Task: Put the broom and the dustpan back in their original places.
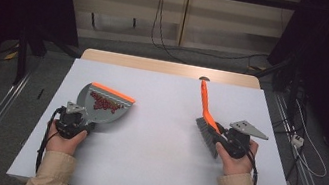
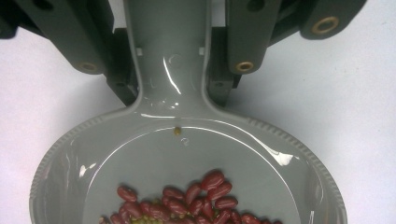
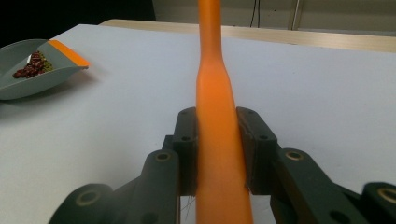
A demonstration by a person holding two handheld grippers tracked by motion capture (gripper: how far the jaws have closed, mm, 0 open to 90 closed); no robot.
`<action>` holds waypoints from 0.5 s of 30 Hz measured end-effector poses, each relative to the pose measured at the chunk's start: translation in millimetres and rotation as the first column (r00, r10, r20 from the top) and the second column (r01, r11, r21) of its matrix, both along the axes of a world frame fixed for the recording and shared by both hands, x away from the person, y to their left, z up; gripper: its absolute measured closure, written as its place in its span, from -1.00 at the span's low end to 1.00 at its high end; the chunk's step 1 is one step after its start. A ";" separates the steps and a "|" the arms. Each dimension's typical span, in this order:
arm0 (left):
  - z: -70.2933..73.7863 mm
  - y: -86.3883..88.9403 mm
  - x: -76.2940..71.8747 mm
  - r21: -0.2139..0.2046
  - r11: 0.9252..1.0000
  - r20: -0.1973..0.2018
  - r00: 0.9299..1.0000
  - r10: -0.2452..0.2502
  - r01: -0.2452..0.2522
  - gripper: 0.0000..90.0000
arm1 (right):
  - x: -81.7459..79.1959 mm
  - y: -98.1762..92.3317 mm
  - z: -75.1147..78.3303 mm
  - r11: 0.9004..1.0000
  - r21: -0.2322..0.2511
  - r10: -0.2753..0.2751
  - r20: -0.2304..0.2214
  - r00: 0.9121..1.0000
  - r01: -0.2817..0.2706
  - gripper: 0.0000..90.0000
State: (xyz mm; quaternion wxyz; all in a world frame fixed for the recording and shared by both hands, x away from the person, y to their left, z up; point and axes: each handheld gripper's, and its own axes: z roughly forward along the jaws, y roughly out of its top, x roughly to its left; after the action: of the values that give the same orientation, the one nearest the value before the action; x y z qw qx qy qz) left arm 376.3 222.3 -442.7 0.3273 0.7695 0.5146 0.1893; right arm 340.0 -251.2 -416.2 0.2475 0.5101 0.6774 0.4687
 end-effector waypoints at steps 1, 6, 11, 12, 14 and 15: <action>-0.5 -0.3 0.6 -0.001 1.000 -0.001 1.000 0.004 -0.004 0.42 | 0.0 0.2 0.0 1.000 -0.001 0.000 0.000 1.000 0.000 0.58; -1.5 -1.0 3.5 -0.002 1.000 -0.010 1.000 0.019 -0.019 0.42 | -0.2 0.5 0.2 1.000 -0.001 0.003 0.002 1.000 -0.003 0.58; -3.2 -2.3 5.5 -0.001 0.999 -0.025 0.999 0.037 -0.037 0.42 | 0.1 0.7 -0.6 1.000 0.002 0.002 0.003 1.000 -0.002 0.58; -3.2 -3.0 5.7 -0.003 0.999 -0.026 0.999 0.037 -0.037 0.42 | 0.3 1.0 -0.8 1.000 0.002 -0.001 0.005 1.000 0.001 0.58; -3.7 -4.6 5.8 0.001 0.999 -0.031 0.999 0.040 -0.040 0.42 | 0.9 1.7 -1.1 1.000 0.011 -0.005 0.009 1.000 0.005 0.58; -3.9 -4.7 5.9 0.003 0.999 -0.032 0.999 0.039 -0.039 0.41 | 1.4 2.1 -1.4 1.000 0.016 -0.007 0.009 1.000 0.007 0.58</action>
State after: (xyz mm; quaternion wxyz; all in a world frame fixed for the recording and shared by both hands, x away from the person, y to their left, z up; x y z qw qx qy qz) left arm 382.3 217.6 -446.6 0.3143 0.7628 0.5344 0.1838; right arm 341.4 -249.1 -417.6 0.2482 0.5123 0.6706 0.4756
